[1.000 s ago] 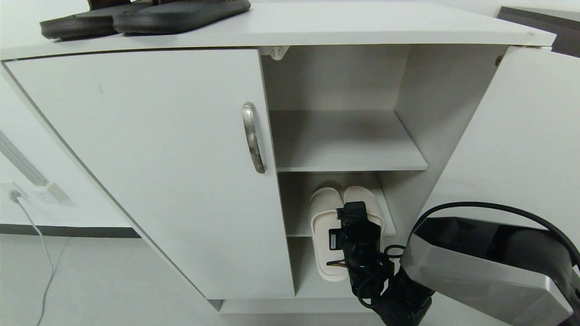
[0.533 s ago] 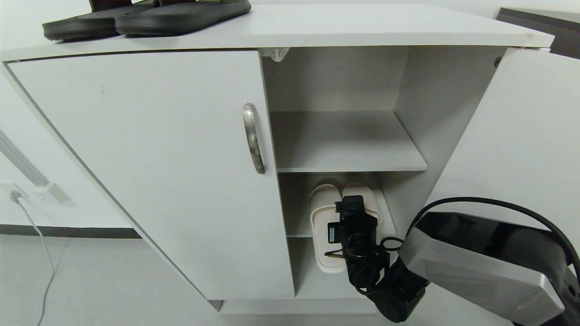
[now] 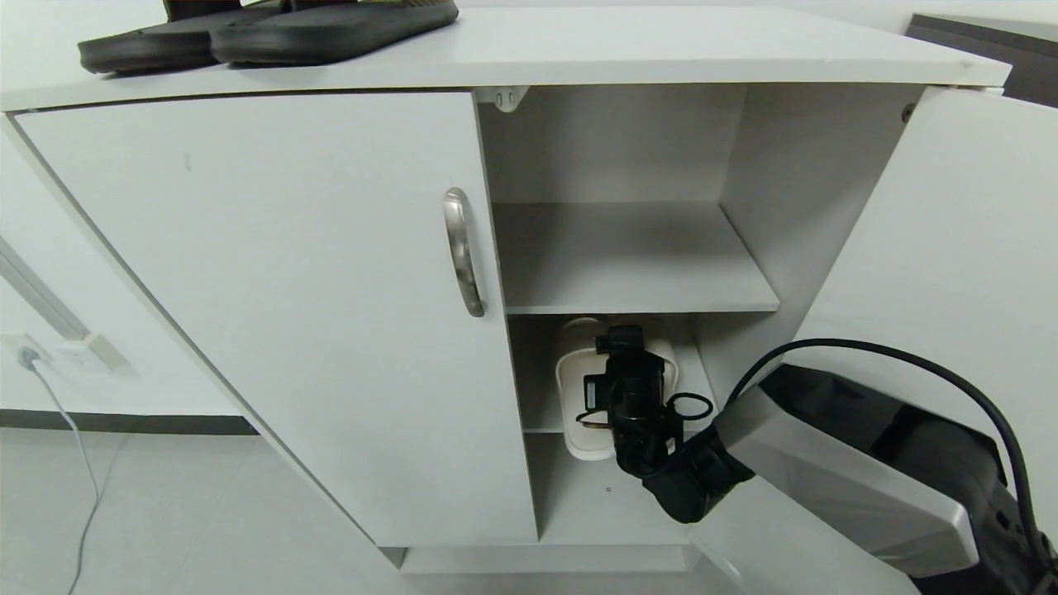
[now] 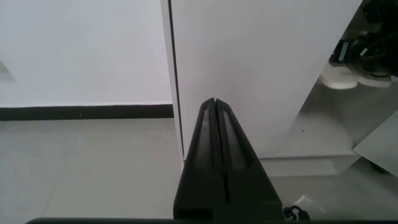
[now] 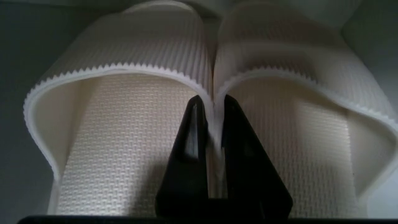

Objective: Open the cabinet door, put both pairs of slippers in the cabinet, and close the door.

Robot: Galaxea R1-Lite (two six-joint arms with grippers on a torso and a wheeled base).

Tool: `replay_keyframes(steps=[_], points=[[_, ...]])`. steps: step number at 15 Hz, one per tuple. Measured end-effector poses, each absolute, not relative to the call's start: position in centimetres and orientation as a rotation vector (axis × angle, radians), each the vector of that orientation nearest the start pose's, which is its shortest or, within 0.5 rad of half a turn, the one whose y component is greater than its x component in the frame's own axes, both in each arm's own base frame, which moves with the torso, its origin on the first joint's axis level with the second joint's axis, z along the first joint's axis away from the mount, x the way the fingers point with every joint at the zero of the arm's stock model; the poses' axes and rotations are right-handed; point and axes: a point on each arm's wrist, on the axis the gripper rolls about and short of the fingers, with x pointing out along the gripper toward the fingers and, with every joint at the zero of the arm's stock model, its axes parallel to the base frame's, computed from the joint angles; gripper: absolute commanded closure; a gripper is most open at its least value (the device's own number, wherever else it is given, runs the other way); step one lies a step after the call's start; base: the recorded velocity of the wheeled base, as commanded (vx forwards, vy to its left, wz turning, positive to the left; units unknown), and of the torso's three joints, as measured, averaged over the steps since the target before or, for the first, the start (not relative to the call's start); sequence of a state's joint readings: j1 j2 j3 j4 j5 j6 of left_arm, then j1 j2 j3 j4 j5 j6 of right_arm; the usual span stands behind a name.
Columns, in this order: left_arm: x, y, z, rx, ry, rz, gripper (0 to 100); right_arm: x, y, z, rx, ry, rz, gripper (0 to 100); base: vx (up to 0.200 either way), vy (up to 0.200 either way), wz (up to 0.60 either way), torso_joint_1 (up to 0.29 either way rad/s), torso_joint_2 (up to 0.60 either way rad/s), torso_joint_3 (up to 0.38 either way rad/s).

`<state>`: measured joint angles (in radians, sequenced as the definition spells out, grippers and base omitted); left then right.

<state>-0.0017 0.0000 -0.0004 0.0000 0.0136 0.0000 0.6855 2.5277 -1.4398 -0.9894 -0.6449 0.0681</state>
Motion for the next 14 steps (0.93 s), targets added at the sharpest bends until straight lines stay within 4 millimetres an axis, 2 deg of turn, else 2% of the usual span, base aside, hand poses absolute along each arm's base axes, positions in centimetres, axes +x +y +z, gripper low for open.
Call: replay_keyframes(steps=[5,10,11,14], points=[[-2.3,0.0,7.5,-0.001,0.000,0.012,100,42.0,29.9,4.8,0.028,0.052,0.000,100,0.000,0.000,0.00,0.000,0.00,0.000],[-2.3,0.0,7.5,-0.001,0.000,0.012,100,42.7,29.7,3.7,0.022,0.062,-0.012,100,0.000,0.000,0.00,0.000,0.00,0.000],[-2.3,0.0,7.5,-0.001,0.000,0.012,100,42.7,29.7,3.6,0.022,0.063,-0.011,0,0.000,0.000,0.00,0.000,0.00,0.000],[-2.3,0.0,7.5,-0.001,0.000,0.013,100,42.7,29.7,3.4,0.020,0.065,-0.011,0,0.000,0.000,0.00,0.000,0.00,0.000]])
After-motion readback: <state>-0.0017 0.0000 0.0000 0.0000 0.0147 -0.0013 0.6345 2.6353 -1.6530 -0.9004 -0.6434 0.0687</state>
